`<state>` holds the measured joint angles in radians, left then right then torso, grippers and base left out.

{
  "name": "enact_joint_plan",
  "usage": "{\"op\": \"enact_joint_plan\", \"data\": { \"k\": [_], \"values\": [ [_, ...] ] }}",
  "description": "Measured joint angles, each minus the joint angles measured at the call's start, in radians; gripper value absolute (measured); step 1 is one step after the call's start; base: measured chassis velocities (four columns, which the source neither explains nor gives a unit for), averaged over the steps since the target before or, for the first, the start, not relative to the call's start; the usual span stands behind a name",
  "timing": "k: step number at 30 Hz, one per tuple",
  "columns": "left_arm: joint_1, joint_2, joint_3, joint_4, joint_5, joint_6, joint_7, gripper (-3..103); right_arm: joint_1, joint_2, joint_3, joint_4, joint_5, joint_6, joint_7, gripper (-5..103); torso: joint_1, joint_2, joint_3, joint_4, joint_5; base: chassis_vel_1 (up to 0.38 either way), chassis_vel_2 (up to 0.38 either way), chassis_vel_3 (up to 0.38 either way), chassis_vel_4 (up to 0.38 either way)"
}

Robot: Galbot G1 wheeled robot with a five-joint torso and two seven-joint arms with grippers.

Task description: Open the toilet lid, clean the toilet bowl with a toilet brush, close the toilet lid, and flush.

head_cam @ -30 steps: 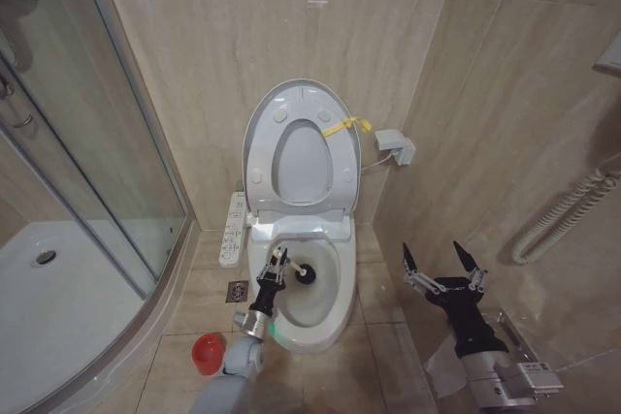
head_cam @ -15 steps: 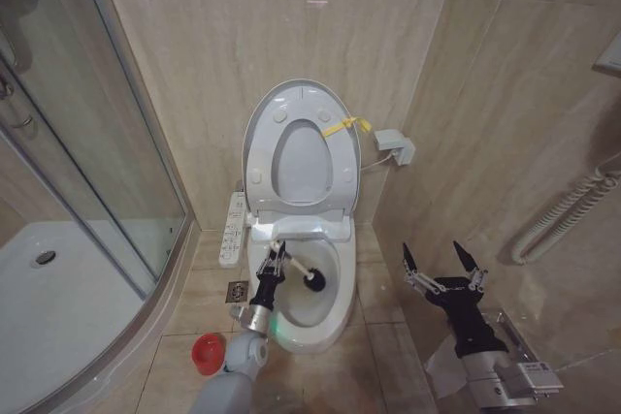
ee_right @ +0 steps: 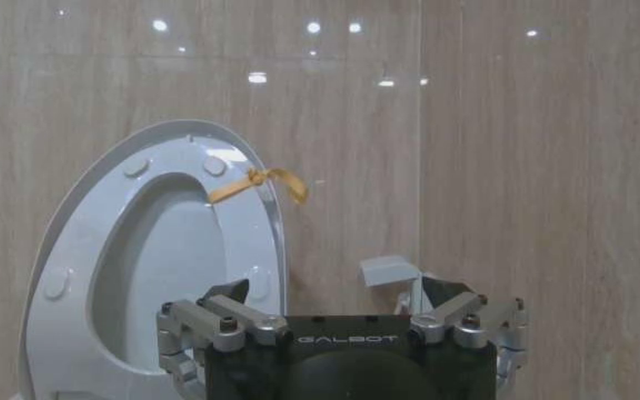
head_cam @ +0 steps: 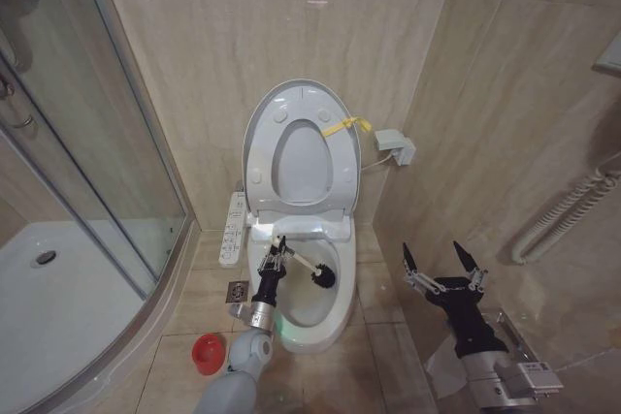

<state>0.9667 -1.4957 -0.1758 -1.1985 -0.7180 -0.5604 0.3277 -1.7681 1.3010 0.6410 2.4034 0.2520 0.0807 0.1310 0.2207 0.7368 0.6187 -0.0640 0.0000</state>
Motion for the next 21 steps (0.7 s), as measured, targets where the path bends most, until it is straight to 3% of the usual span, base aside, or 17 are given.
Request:
{"op": "enact_joint_plan", "data": {
  "k": [5, 7, 11, 13, 17, 21],
  "values": [
    [-0.007, 0.000, -0.012, 0.038, 0.037, -0.022, 0.004, 22, 0.000, 0.000, 0.000, 0.000, 0.000, 0.000, 0.000, 100, 0.000, 0.000, 0.000, 0.0001, 0.0000, 0.000, 0.000, 0.000, 0.000],
    [-0.021, -0.001, -0.020, 0.063, 0.105, -0.054, -0.019, 22, 0.000, 0.000, 0.000, 0.000, 0.000, 0.000, 0.000, 100, 0.000, 0.000, 0.000, 0.0001, 0.0000, 0.000, 0.000, 0.000, 0.000],
    [-0.047, 0.000, -0.020, 0.068, 0.162, -0.083, -0.042, 22, 0.000, 0.000, 0.000, 0.000, 0.000, 0.000, 0.000, 100, 0.000, 0.000, 0.000, 0.0001, 0.0000, 0.000, 0.000, 0.000, 0.000],
    [-0.059, -0.004, -0.019, 0.068, 0.152, -0.084, -0.048, 22, 0.000, 0.000, 0.000, 0.000, 0.000, 0.000, 0.000, 100, 0.000, 0.000, 0.000, 0.0001, 0.0001, 0.000, 0.000, 0.000, 0.000],
    [-0.093, -0.041, -0.006, 0.088, 0.030, -0.076, -0.042, 22, 0.000, 0.000, 0.000, 0.000, 0.000, 0.000, 0.000, 100, 0.000, 0.000, 0.000, -0.0001, 0.0001, 0.000, 0.000, 0.000, 0.000],
    [-0.090, -0.057, -0.005, 0.110, -0.008, -0.070, -0.021, 22, 0.000, 0.000, 0.000, 0.000, 0.000, 0.000, 0.000, 100, 0.000, 0.000, 0.000, -0.0002, 0.0001, 0.000, 0.000, 0.000, 0.000]
  ]
}}
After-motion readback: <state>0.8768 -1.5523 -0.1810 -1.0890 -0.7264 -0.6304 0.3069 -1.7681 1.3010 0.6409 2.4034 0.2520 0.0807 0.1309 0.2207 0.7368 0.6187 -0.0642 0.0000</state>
